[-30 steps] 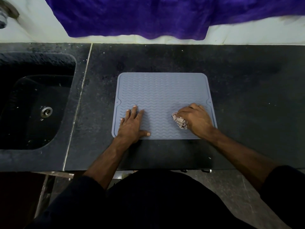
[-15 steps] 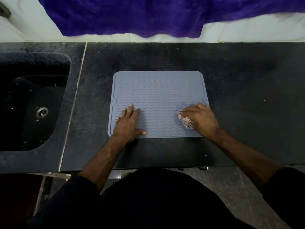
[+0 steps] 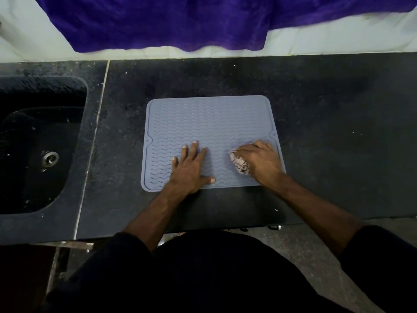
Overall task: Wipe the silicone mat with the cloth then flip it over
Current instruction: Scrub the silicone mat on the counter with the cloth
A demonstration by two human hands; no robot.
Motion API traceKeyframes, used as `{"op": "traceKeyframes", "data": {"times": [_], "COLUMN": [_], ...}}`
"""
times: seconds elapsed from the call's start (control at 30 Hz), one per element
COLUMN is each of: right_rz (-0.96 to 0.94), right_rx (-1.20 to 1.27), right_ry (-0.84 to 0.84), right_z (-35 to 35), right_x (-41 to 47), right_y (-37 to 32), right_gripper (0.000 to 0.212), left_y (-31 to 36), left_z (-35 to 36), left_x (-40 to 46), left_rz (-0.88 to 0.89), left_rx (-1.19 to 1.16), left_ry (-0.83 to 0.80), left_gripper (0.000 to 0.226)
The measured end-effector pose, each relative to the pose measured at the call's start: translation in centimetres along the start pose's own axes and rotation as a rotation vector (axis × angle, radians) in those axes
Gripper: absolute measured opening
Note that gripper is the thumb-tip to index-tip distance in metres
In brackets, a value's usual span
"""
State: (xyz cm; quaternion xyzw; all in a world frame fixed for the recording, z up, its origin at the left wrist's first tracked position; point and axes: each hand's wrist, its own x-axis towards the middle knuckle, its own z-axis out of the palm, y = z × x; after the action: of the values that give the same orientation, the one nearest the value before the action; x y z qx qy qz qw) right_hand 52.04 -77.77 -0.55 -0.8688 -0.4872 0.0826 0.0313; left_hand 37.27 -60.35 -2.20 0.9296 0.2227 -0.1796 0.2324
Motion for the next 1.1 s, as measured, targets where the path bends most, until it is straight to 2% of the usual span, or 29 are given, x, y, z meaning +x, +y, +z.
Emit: {"op": "traceKeyframes", "data": {"times": [0.17, 0.27, 0.4, 0.47, 0.67, 0.83, 0.97, 1.1], "right_rz": [0.161, 0.069, -0.061, -0.056, 0.025, -0.025, -0.073, 0.08], "right_rx": [0.044, 0.017, -0.088, -0.099, -0.195, -0.02, -0.072, -0.04], "right_ry": [0.076, 0.078, -0.053, -0.066, -0.126, -0.041, -0.092, -0.073], "right_z": [-0.8, -1.6, -1.8, -1.7, -2.8, -2.7, -1.4, -1.6], "right_x": [-0.6, 1.1, 3.1, 3.0, 2.5, 3.2, 3.3, 1.5], "right_y": [3.0, 1.5, -2.2, -1.8, 2.8, 1.1, -1.1, 3.0], "right_gripper": [0.032, 0.041, 0.051, 0.051, 0.029, 0.034, 0.046, 0.03], "left_y": [0.2, 0.1, 0.4, 0.4, 0.1, 0.2, 0.3, 0.1], "left_z": [-0.1, 0.0, 0.0, 0.1, 0.1, 0.2, 0.1, 0.1], "left_x": [0.1, 0.3, 0.4, 0.3, 0.2, 0.5, 0.5, 0.2], "left_rz": [-0.004, -0.005, -0.036, -0.028, -0.01, -0.026, -0.026, 0.0], "left_rx": [-0.002, 0.003, 0.022, 0.02, 0.005, 0.011, 0.022, 0.007], "left_ry": [-0.011, -0.02, -0.028, -0.024, -0.02, -0.023, -0.023, -0.017], "left_gripper": [0.102, 0.104, 0.104, 0.103, 0.102, 0.103, 0.104, 0.102]}}
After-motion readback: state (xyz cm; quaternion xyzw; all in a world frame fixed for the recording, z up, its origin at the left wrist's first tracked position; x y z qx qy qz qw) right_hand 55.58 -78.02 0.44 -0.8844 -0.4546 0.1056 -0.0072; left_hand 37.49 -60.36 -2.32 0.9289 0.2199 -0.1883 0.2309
